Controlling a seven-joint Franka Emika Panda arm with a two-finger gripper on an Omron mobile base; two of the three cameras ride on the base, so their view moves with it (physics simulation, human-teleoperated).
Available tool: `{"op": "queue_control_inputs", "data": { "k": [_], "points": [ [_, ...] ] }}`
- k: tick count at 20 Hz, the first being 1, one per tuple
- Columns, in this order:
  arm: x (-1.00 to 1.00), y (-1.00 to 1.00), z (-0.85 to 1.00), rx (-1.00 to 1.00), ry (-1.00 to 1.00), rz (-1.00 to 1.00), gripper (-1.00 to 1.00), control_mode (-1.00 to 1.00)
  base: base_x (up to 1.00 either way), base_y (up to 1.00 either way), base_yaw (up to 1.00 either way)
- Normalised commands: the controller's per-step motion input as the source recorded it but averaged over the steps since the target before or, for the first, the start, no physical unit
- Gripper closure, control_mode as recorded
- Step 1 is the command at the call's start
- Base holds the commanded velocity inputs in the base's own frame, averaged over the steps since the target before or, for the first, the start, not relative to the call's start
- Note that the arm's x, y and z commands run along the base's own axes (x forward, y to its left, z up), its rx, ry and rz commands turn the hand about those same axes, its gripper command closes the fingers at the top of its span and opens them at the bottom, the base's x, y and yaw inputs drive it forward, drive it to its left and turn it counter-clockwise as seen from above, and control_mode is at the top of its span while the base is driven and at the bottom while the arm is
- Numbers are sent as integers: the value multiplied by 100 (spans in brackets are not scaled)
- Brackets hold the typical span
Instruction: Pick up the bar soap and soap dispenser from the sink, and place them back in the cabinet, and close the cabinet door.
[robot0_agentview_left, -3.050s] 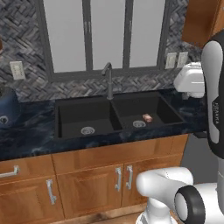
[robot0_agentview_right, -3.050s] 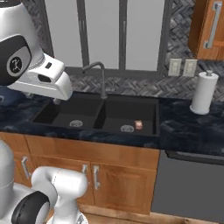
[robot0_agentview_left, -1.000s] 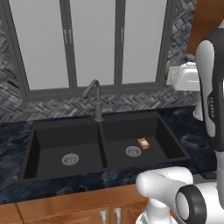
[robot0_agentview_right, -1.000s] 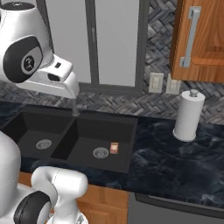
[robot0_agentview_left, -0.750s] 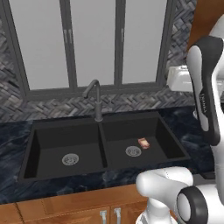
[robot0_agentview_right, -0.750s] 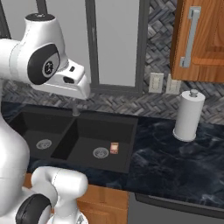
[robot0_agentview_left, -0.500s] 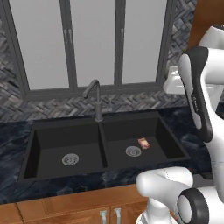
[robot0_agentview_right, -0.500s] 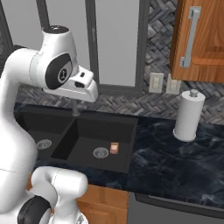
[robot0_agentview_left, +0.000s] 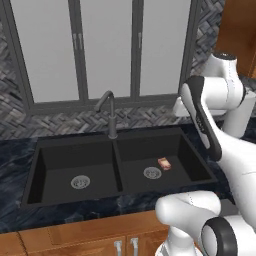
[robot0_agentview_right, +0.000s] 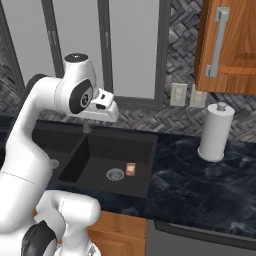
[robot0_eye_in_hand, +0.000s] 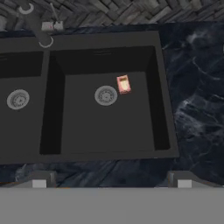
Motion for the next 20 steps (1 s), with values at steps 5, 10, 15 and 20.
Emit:
{"op": "queue_control_inputs", "data": {
  "k": [5, 10, 15, 20],
  "points": [
    [65, -1, -46, -5, 0, 0, -100, -100, 0, 0, 0],
    [63, -5, -43, -3, 0, 0, -100, -100, 0, 0, 0],
    [56, -8, -49, -1, 0, 0, -100, -100, 0, 0, 0],
    [39, -13, -52, 0, 0, 0, -100, -100, 0, 0, 0]
  ]
}}
